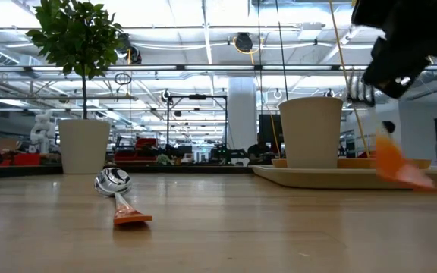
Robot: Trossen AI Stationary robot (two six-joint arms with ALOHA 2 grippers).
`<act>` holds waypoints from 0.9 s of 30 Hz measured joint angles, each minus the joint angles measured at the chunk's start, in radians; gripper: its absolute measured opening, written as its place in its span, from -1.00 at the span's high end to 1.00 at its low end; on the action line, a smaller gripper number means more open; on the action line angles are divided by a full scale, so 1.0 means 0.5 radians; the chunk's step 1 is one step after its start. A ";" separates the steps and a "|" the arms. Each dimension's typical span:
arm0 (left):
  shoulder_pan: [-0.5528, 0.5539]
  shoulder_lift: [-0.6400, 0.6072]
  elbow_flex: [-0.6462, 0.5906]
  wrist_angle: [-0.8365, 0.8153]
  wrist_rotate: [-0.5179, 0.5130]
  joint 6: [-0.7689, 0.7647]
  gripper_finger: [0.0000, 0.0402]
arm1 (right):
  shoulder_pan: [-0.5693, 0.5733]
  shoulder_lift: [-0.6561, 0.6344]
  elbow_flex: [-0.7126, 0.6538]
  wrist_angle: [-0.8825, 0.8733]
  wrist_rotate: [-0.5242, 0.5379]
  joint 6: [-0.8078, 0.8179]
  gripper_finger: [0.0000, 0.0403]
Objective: Pick and place plate/cup/fork/spoon on tray
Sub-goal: Put the orange fork on the gray tray to the top of the orange plate
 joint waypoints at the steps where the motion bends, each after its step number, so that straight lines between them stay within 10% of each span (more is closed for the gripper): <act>1: 0.000 0.016 -0.001 0.013 0.007 0.004 -0.17 | 0.000 -0.025 0.000 0.003 0.021 -0.031 1.00; 16: 0.091 0.202 0.000 0.453 0.013 -0.136 -0.56 | 0.115 -0.200 0.187 -0.009 0.558 -0.565 1.00; 27: 0.150 0.327 -0.002 0.543 0.143 -0.292 -0.27 | 0.139 -0.203 0.257 0.140 0.778 -1.033 1.00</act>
